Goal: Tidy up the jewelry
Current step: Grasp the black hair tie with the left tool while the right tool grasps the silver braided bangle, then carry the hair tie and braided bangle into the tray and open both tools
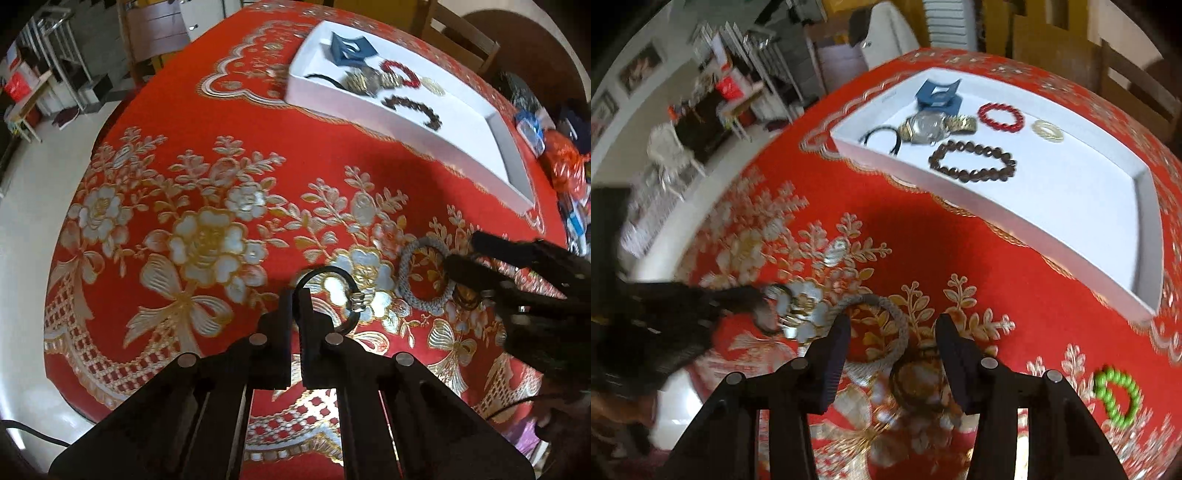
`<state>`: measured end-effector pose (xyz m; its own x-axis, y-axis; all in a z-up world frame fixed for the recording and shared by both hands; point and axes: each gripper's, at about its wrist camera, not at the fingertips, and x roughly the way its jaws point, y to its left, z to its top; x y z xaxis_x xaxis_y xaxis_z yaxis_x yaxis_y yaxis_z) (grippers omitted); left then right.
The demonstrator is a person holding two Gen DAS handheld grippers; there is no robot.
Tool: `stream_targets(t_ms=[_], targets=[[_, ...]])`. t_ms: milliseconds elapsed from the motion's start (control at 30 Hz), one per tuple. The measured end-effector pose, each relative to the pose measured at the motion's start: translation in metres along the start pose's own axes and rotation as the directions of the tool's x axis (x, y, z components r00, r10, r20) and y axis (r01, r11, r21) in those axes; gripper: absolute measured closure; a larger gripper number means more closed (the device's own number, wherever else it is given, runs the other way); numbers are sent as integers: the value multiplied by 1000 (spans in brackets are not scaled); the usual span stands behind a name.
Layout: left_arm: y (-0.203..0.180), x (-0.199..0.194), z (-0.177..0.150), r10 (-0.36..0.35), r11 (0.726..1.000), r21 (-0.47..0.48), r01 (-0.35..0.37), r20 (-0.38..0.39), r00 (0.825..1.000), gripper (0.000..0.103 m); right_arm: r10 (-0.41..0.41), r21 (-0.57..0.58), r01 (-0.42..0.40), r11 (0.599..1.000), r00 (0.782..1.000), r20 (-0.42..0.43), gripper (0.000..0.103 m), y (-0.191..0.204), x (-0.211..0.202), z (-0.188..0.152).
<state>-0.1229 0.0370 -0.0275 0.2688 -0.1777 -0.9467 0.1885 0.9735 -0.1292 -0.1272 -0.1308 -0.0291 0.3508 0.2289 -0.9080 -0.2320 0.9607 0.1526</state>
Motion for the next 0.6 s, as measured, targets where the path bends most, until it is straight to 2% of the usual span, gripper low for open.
stream_targets(t_ms=[33, 67, 133, 167, 300, 433, 600], targets=[[3, -3, 1, -3, 1000, -10, 4, 5, 1000, 101, -14, -12, 14, 1000, 1000, -21, 60, 0, 8, 1], [4, -5, 2, -5, 1000, -16, 5, 9, 1000, 101, -30, -28, 30, 999, 1000, 2, 64, 2, 7, 1], [7, -10, 4, -10, 1000, -26, 10, 17, 1000, 101, -69, -75, 69, 995, 998, 2, 87, 7, 9, 3], [8, -12, 6, -12, 999, -31, 13, 19, 1000, 101, -72, -87, 71, 994, 997, -1, 94, 8, 9, 4], [5, -21, 15, -22, 999, -41, 23, 32, 999, 101, -36, -52, 36, 998, 999, 9, 97, 2, 4, 4], [-2, -33, 25, -42, 999, -28, 44, 57, 998, 101, 0, -2, 0, 1000, 997, 73, 97, -8, -23, 5], [-19, -43, 41, -55, 999, 1, 55, 82, 995, 101, 3, 42, -10, 999, 990, 144, 97, -19, -55, 8]])
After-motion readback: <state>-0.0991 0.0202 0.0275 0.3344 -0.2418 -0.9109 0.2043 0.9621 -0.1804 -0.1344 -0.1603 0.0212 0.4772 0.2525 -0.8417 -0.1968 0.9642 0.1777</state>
